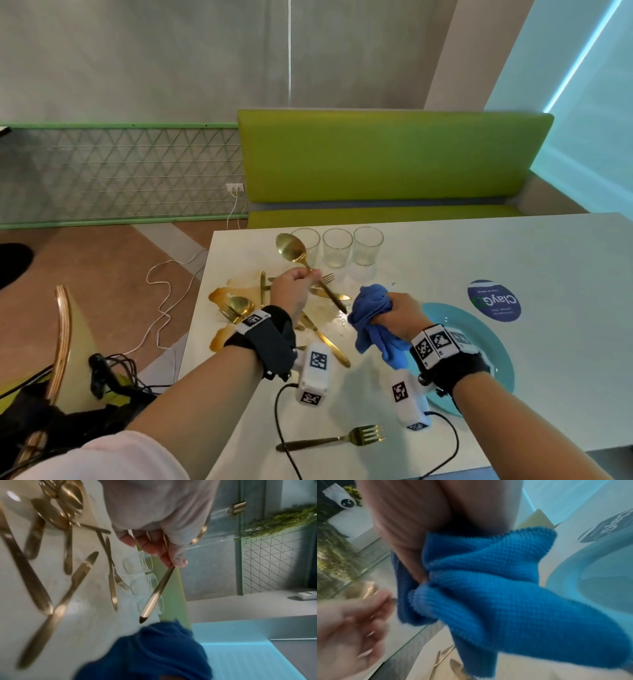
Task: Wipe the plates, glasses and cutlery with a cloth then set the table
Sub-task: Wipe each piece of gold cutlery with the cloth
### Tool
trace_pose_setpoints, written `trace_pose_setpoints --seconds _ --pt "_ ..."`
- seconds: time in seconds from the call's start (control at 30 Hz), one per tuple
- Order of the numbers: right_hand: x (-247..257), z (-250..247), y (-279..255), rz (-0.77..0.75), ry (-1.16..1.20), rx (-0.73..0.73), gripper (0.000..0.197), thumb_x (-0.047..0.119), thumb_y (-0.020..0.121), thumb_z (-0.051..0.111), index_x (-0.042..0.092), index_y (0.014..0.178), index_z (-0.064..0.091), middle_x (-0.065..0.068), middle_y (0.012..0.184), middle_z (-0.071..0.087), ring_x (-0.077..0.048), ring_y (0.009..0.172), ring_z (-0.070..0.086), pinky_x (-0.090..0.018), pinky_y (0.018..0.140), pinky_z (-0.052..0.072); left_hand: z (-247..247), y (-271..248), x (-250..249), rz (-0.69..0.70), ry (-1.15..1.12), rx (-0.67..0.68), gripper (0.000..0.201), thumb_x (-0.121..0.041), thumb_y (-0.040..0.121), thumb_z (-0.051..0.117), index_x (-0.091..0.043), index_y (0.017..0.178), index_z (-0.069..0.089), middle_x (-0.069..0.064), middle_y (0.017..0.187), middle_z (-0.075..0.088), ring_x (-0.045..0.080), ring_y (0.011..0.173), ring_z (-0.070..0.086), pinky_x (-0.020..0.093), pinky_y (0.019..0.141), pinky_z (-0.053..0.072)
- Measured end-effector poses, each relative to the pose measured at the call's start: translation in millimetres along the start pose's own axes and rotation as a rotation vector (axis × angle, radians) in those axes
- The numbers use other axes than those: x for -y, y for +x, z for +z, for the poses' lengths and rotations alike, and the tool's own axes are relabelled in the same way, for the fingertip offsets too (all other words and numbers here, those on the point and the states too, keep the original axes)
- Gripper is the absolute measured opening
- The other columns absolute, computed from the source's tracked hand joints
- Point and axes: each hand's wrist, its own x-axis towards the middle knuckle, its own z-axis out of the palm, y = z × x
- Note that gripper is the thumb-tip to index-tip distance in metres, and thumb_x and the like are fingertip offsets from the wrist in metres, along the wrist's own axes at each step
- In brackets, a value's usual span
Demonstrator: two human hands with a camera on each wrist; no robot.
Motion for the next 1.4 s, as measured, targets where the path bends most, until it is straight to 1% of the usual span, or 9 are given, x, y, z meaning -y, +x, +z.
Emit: trace_pose_setpoints --seconds 0.07,0.2,0.33,0.47,0.6,0.73,0.9,1.27,1.4 --pt "-6.6 -11.7 0.3 0.031 0.041 -0.118 0.005 0.007 0.082 0.064 0.011 0.079 0.065 -0.015 0.095 0.065 -0.028 0.097 0.062 -0.034 0.086 0.047 -14.7 0.8 6.4 0.066 0.198 0.061 0.007 -0.023 0.087 0.065 -0.016 0.087 0.067 -0.006 0.084 0.063 0.013 0.090 0.054 0.027 0.085 0.038" --pt "-4.9 -33.1 -2.6 0.097 -0.191 -0.152 0.026 0.024 0.093 0.052 0.006 0.110 0.063 -0.010 0.120 0.061 -0.026 0.116 0.055 -0.025 0.085 0.038 -28.6 -8.0 42.1 0.074 0.886 0.450 0.018 -0.028 0.086 0.065 -0.014 0.096 0.069 -0.007 0.087 0.062 0.010 0.086 0.053 0.025 0.082 0.039" --pt "-10.4 -37.9 5.8 0.105 -0.198 -0.164 0.026 0.027 0.092 0.054 0.006 0.103 0.066 -0.011 0.107 0.064 -0.023 0.105 0.058 -0.020 0.075 0.035 -17.6 -24.7 85.7 0.092 1.319 0.714 0.028 -0.035 0.086 0.063 -0.015 0.104 0.069 0.002 0.107 0.069 0.014 0.092 0.057 0.033 0.094 0.039" --pt "-14.7 -28.3 10.5 0.074 -0.116 -0.174 0.010 0.023 0.089 0.058 0.015 0.084 0.061 0.000 0.081 0.054 -0.012 0.082 0.049 -0.016 0.053 0.031 -4.2 -39.9 112.5 0.145 1.502 0.791 0.028 -0.036 0.084 0.065 -0.015 0.104 0.069 0.002 0.109 0.069 0.022 0.107 0.056 0.039 0.099 0.028" --pt "-13.7 -20.8 6.9 0.057 -0.036 -0.153 0.022 0.011 0.086 0.061 0.011 0.065 0.055 0.010 0.065 0.047 -0.006 0.067 0.047 0.002 0.054 0.036 0.0 -46.1 124.2 0.184 1.586 0.800 0.031 -0.037 0.082 0.067 -0.015 0.103 0.070 0.003 0.108 0.069 0.023 0.106 0.057 0.039 0.098 0.028" --pt "-14.6 -13.7 10.7 0.084 0.051 -0.131 0.024 0.016 0.084 0.064 0.022 0.063 0.053 -0.002 0.075 0.061 -0.025 0.093 0.062 -0.020 0.075 0.045 -0.3 -47.0 128.5 0.252 1.634 0.807 0.026 -0.036 0.080 0.069 -0.016 0.097 0.072 0.001 0.104 0.070 0.022 0.104 0.056 0.038 0.098 0.028" --pt "-13.7 -9.9 15.7 0.127 0.165 -0.152 0.021 0.017 0.077 0.072 0.007 0.094 0.066 -0.008 0.093 0.066 -0.022 0.089 0.061 -0.033 0.088 0.049 -7.0 -42.2 132.6 0.234 1.474 0.727 0.029 -0.039 0.080 0.068 -0.016 0.097 0.071 -0.001 0.106 0.069 0.019 0.103 0.057 0.039 0.101 0.031" --pt "-12.8 -16.4 24.2 0.071 0.031 -0.105 0.023 0.024 0.086 0.063 0.026 0.068 0.050 -0.007 0.086 0.059 -0.026 0.092 0.059 -0.034 0.088 0.045 -47.6 35.2 94.6 -0.183 1.001 -0.074 0.023 -0.024 0.092 0.048 -0.006 0.092 0.063 0.011 0.102 0.069 0.026 0.094 0.064 0.032 0.085 0.053" --pt "-20.4 -25.7 29.6 0.115 0.188 -0.138 0.017 0.019 0.082 0.068 0.022 0.070 0.056 -0.008 0.082 0.062 -0.026 0.086 0.060 -0.034 0.083 0.046 -61.3 63.3 77.2 -0.150 0.919 -0.215 0.025 -0.023 0.090 0.052 -0.011 0.110 0.062 0.010 0.112 0.064 0.029 0.105 0.060 0.035 0.086 0.048"
